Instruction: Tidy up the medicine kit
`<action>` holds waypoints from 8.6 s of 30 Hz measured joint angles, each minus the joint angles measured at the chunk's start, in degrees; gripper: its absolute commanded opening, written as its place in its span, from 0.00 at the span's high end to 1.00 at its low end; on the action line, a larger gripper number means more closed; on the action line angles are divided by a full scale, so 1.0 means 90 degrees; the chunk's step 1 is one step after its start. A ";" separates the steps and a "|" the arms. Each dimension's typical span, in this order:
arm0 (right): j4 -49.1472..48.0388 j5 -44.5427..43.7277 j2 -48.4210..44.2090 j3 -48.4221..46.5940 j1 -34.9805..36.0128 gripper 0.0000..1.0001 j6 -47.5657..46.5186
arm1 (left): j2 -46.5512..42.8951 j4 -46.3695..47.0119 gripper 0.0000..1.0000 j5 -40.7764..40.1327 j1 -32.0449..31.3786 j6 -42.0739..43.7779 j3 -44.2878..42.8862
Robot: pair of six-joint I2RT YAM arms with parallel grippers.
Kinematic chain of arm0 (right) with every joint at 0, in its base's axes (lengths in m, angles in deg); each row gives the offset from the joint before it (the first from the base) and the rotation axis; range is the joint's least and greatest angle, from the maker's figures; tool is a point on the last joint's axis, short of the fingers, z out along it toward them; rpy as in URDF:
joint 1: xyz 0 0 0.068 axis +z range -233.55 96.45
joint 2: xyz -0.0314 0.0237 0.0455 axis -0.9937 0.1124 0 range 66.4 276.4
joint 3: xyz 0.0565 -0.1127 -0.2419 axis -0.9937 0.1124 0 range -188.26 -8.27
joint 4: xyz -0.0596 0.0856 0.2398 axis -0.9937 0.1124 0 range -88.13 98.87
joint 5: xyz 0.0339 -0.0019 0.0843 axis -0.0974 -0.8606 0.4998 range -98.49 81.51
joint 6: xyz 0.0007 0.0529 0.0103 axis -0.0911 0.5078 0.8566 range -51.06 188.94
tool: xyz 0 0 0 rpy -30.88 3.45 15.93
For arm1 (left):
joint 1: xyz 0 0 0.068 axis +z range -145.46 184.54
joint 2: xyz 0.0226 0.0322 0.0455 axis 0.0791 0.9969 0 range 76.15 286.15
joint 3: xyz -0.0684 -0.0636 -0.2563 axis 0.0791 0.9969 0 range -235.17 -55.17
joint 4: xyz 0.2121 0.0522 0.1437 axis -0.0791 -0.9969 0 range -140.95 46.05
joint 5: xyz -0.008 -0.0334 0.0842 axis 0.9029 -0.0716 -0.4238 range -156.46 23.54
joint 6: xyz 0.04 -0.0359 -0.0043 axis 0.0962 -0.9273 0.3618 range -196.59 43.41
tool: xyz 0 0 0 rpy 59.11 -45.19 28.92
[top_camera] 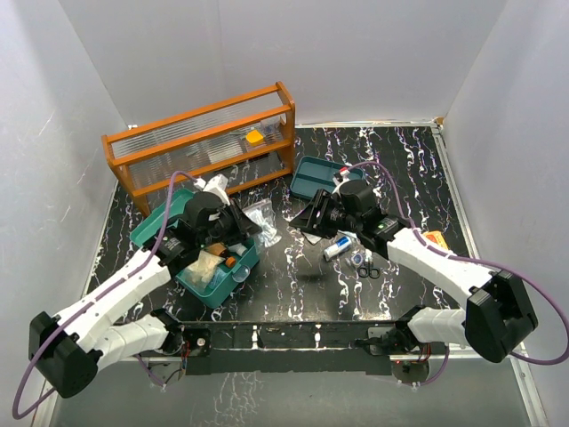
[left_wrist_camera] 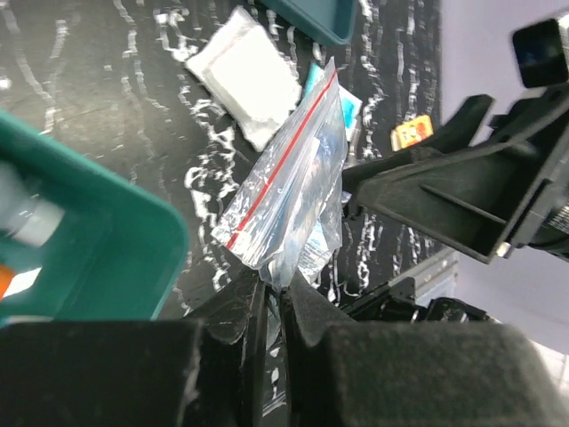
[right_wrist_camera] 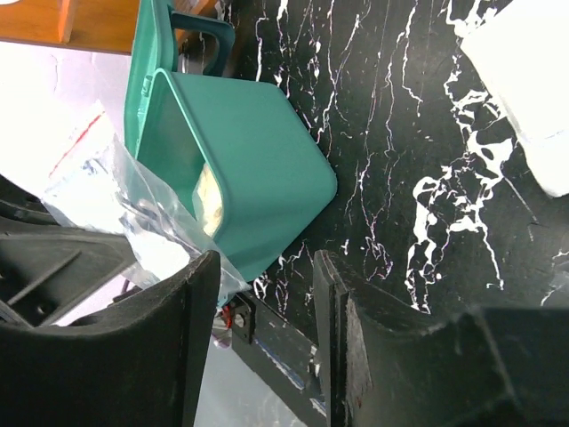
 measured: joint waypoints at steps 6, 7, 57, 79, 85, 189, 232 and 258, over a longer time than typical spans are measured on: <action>0.0211 -0.0168 -0.0189 -0.0121 0.0000 0.56 -0.0401 | -0.0109 -0.1877 0.97 -0.1139 0.0049 0.0019 -0.0923; 0.0228 -0.0168 -0.0202 -0.0121 0.0000 0.57 -0.0435 | -0.0153 -0.2176 0.96 -0.1333 0.0087 0.0022 -0.1054; 0.0126 -0.0092 -0.0024 -0.0092 0.0000 0.60 -0.0265 | -0.0384 -0.4886 0.71 -0.2565 0.1438 0.0240 -0.0952; 0.0068 -0.0095 -0.0017 0.0022 0.0000 0.60 -0.0240 | 0.0240 -0.4342 0.44 -0.2514 0.1438 -0.0376 0.0119; 0.0068 -0.0097 -0.0017 0.0027 0.0000 0.61 -0.0240 | 0.0240 -0.4214 0.43 -0.2679 0.1438 -0.0503 0.0240; 0.0211 -0.0542 0.0121 0.0085 -0.0967 1.00 -0.0381 | -0.1197 0.0559 0.10 0.1965 0.1146 0.0002 0.0328; 0.0464 -0.0461 -0.0988 0.0991 -0.0967 1.00 0.1486 | 0.2008 0.3189 0.65 -0.0160 -0.0794 -0.0578 0.0236; 0.0444 -0.0308 -0.0903 0.0801 -0.0964 0.57 0.0882 | 0.1851 0.1365 0.94 -0.0019 -0.0369 -0.0556 -0.0483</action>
